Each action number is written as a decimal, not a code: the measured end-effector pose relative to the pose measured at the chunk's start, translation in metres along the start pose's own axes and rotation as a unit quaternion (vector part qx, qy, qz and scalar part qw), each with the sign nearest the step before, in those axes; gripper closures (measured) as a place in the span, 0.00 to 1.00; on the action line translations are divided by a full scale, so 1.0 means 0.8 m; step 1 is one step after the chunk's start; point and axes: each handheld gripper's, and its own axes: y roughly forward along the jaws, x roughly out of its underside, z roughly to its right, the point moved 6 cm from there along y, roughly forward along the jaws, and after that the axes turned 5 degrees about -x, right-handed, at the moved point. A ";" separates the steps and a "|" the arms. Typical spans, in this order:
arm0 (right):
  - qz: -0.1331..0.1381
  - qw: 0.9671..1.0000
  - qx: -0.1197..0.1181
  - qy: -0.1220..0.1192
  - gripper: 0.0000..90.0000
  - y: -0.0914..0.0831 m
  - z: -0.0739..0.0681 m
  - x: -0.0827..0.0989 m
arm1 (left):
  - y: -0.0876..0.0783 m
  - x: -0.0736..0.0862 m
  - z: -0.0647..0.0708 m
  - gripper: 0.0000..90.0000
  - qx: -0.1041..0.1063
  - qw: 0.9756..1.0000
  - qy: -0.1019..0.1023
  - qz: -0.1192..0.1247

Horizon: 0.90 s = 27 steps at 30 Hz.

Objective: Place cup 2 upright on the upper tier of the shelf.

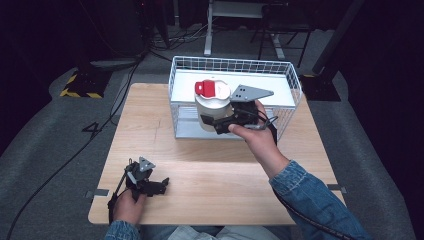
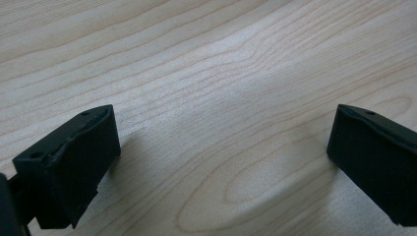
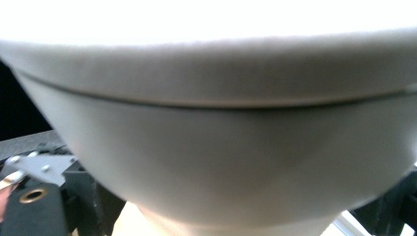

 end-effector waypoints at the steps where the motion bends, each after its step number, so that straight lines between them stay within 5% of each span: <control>1: 0.001 1.000 0.003 0.002 0.13 0.000 0.004 -0.002 | 0.000 0.000 0.000 0.00 0.000 1.000 0.000 0.000; 18: 0.012 0.997 0.076 0.022 0.13 -0.007 0.075 -0.028 | 0.000 0.000 0.001 0.00 0.002 1.000 -0.001 -0.001; 27: 0.021 0.992 0.119 0.042 0.13 -0.016 0.121 -0.032 | -0.001 0.001 0.001 0.00 0.001 1.000 -0.002 0.000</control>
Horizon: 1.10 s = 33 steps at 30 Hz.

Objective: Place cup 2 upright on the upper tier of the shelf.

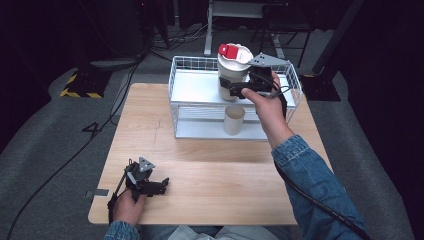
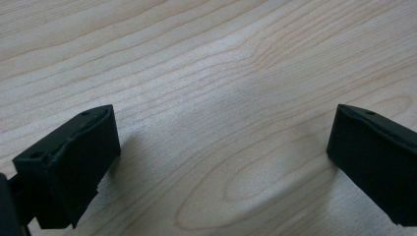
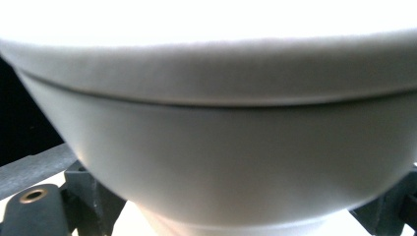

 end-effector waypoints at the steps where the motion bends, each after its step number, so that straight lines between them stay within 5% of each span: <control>1: -0.002 1.000 0.005 0.003 0.13 0.000 0.003 0.000 | 0.000 0.000 0.000 0.00 0.000 1.000 0.000 0.000; 14: -0.015 0.999 0.039 0.016 0.13 0.017 0.036 0.003 | 0.000 0.000 0.000 0.00 -0.001 1.000 0.000 0.000; 33: -0.022 0.998 0.051 0.039 0.13 0.024 0.050 0.013 | -0.001 0.001 0.000 0.00 0.001 1.000 -0.001 -0.002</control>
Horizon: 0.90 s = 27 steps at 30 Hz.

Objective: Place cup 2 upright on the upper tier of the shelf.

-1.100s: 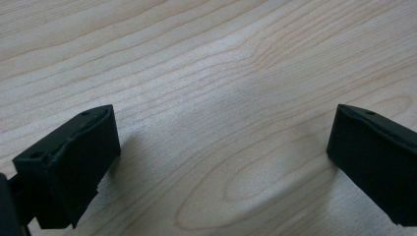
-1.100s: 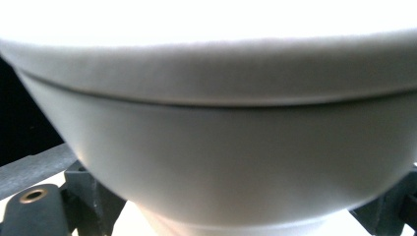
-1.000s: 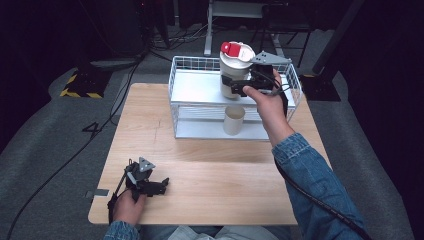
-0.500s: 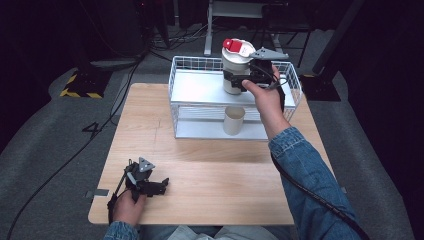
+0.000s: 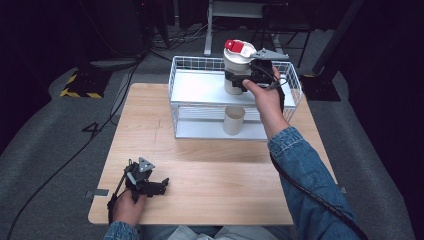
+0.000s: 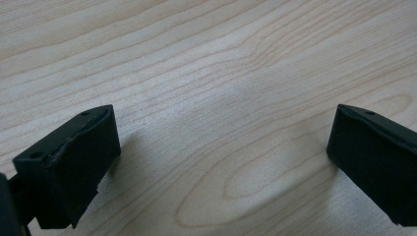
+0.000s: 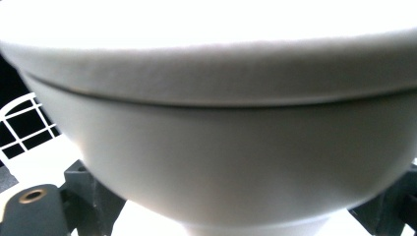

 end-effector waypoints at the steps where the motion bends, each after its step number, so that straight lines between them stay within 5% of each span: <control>1: -0.001 1.000 -0.001 0.002 0.13 0.000 0.001 0.001 | 0.000 0.000 0.000 0.00 0.000 1.000 0.000 0.000; 11: 0.010 0.999 -0.006 0.039 0.13 -0.001 0.010 0.004 | 0.000 0.000 0.000 0.00 0.000 1.000 0.000 0.000; 27: 0.011 0.999 -0.002 0.033 0.14 -0.004 0.011 0.003 | 0.000 0.000 0.000 0.00 0.000 1.000 0.000 0.000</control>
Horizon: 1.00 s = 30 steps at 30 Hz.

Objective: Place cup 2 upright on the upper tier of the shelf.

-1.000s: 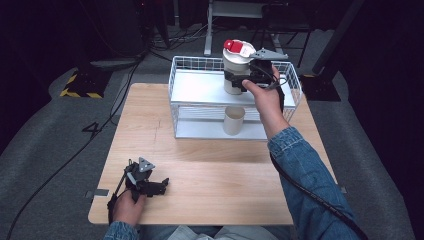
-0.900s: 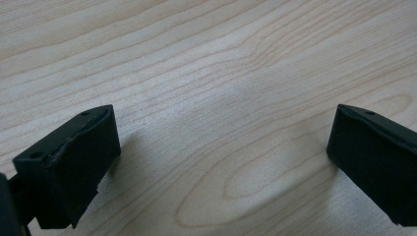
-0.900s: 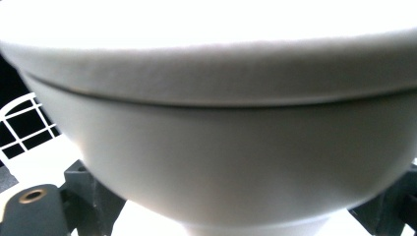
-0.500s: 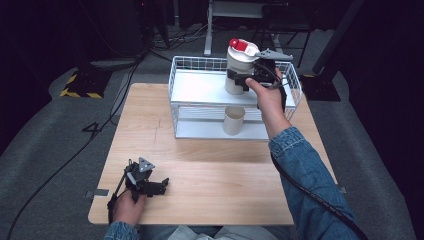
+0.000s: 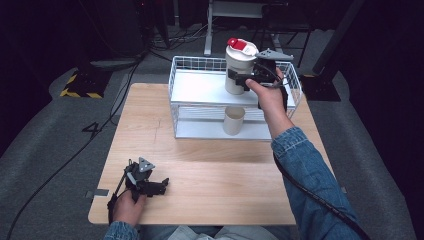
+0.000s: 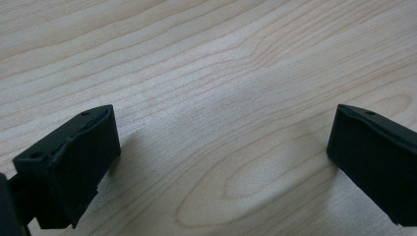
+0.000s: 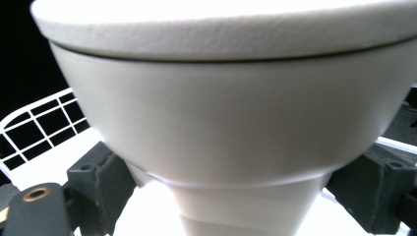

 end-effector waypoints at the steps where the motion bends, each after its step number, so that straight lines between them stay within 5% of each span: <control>1: -0.001 1.000 0.002 0.000 0.14 -0.001 0.000 0.000 | 0.000 0.000 0.000 0.00 0.000 1.000 0.000 0.000; 8: -0.013 1.000 0.014 0.004 0.13 -0.008 -0.002 -0.001 | 0.000 0.000 0.000 0.00 0.000 1.000 0.000 0.000; 9: -0.026 0.999 -0.006 -0.022 0.03 -0.013 -0.005 0.000 | 0.000 0.000 0.000 0.00 -0.001 1.000 0.000 0.002; 11: -0.029 0.999 -0.002 -0.029 0.01 -0.016 -0.006 -0.001 | 0.001 -0.001 0.000 0.00 -0.001 1.000 0.000 0.002; 30: -0.029 0.998 -0.016 -0.044 0.00 -0.066 -0.018 -0.002 | 0.001 -0.002 0.000 0.00 -0.001 1.000 0.002 0.002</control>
